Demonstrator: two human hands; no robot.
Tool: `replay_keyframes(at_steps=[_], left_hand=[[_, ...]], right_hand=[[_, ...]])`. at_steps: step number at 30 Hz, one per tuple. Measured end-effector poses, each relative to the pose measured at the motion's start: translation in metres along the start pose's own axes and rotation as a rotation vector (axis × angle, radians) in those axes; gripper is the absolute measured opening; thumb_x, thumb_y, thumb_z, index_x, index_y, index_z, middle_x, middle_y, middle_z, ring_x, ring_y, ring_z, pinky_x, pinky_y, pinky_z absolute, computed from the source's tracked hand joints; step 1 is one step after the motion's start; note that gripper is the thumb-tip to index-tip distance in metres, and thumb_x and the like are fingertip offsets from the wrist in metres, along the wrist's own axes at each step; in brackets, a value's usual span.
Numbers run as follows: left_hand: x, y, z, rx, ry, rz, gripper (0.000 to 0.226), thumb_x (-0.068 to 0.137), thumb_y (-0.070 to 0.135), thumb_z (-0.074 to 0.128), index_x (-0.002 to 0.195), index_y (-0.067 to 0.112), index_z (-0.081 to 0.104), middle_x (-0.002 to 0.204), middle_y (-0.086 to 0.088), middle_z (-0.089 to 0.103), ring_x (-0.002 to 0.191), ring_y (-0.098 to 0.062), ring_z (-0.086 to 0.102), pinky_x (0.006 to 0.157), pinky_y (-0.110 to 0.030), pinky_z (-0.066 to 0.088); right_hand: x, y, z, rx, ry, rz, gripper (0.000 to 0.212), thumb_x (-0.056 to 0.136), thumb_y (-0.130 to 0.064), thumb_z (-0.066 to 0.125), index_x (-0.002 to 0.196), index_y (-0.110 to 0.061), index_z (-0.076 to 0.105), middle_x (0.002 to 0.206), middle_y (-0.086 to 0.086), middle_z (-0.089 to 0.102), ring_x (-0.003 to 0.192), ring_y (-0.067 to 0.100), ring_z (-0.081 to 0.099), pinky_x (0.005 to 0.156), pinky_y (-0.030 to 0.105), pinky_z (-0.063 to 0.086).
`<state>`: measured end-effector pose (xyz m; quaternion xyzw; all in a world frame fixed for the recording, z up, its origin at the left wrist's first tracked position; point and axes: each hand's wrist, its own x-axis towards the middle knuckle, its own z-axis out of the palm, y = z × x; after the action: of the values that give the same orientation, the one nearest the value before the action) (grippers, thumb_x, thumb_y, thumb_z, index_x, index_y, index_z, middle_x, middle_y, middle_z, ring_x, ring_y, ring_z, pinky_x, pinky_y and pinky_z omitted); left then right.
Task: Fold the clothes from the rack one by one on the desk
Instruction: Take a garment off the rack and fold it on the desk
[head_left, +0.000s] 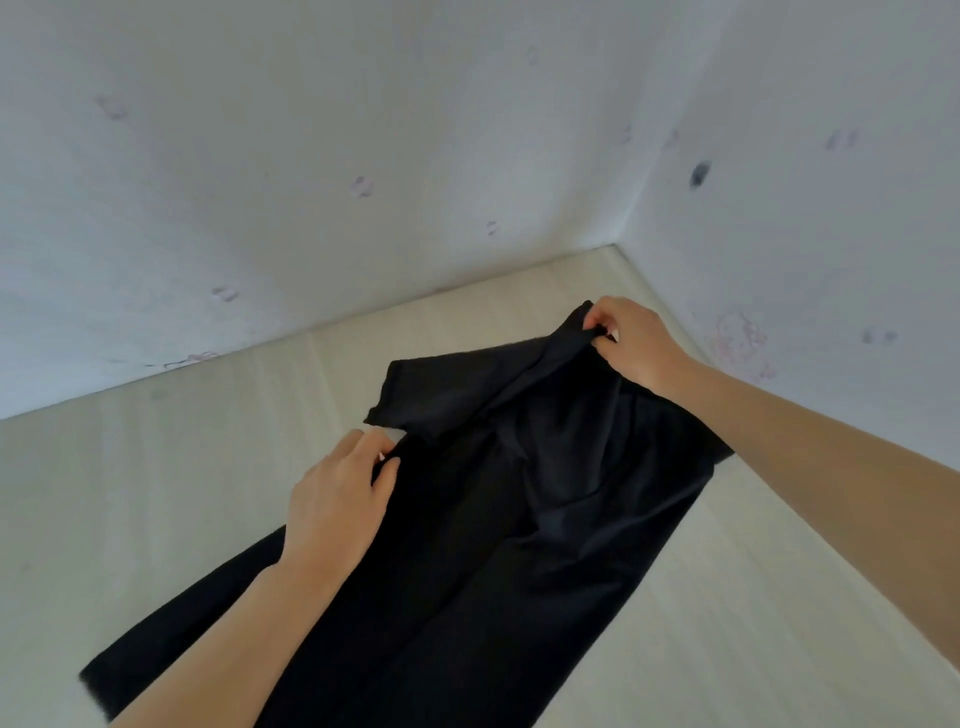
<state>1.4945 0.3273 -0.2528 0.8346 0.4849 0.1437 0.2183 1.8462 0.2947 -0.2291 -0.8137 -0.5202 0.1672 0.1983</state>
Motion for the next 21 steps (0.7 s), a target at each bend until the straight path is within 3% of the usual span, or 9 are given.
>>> replay_keyframes(at_steps=[2, 4, 7, 12, 21], left_hand=[[-0.016, 0.003, 0.012, -0.029, -0.127, 0.051, 0.014, 0.095, 0.024, 0.056, 0.106, 0.020, 0.065, 0.094, 0.015, 0.053, 0.074, -0.005, 0.055, 0.069, -0.019, 0.043], [-0.031, 0.005, 0.026, -0.074, -0.306, 0.087, 0.028, 0.096, 0.020, 0.056, 0.123, 0.021, 0.062, 0.108, 0.016, 0.055, 0.090, -0.001, 0.056, 0.083, -0.016, 0.045], [-0.049, 0.010, 0.036, -0.091, -0.471, 0.092, 0.045, 0.095, 0.015, 0.055, 0.139, 0.024, 0.050, 0.134, 0.012, 0.050, 0.118, -0.003, 0.051, 0.105, -0.020, 0.039], [-0.072, 0.001, 0.022, -0.074, -0.344, 0.008, 0.047, 0.093, 0.013, 0.058, 0.138, 0.023, 0.049, 0.138, 0.011, 0.045, 0.127, -0.008, 0.044, 0.109, -0.023, 0.035], [-0.106, -0.069, -0.023, 0.235, -0.286, -0.200, 0.053, 0.091, 0.013, 0.054, 0.142, 0.019, 0.042, 0.137, 0.000, 0.048, 0.120, -0.021, 0.046, 0.100, -0.035, 0.040]], right_hand=[[-0.021, 0.020, 0.002, -0.112, -0.123, 0.066, 0.027, 0.088, -0.002, 0.056, 0.110, -0.015, 0.063, 0.113, 0.002, 0.061, 0.107, 0.021, 0.056, 0.087, 0.022, 0.040], [-0.040, 0.036, 0.005, -0.235, -0.302, 0.145, 0.043, 0.089, -0.006, 0.057, 0.131, -0.013, 0.054, 0.133, 0.008, 0.053, 0.123, 0.025, 0.049, 0.102, 0.029, 0.038], [-0.062, 0.042, 0.011, -0.313, -0.336, 0.130, 0.058, 0.090, -0.009, 0.054, 0.145, -0.012, 0.037, 0.148, 0.009, 0.040, 0.138, 0.029, 0.032, 0.115, 0.036, 0.025], [-0.092, -0.005, 0.026, -0.290, -0.260, -0.073, 0.053, 0.094, -0.010, 0.050, 0.145, -0.012, 0.035, 0.149, 0.008, 0.035, 0.141, 0.028, 0.022, 0.113, 0.039, 0.030], [-0.131, -0.095, 0.077, -0.357, -0.409, -0.489, 0.044, 0.095, -0.009, 0.049, 0.137, -0.020, 0.045, 0.143, 0.001, 0.040, 0.132, 0.021, 0.031, 0.105, 0.035, 0.040]])
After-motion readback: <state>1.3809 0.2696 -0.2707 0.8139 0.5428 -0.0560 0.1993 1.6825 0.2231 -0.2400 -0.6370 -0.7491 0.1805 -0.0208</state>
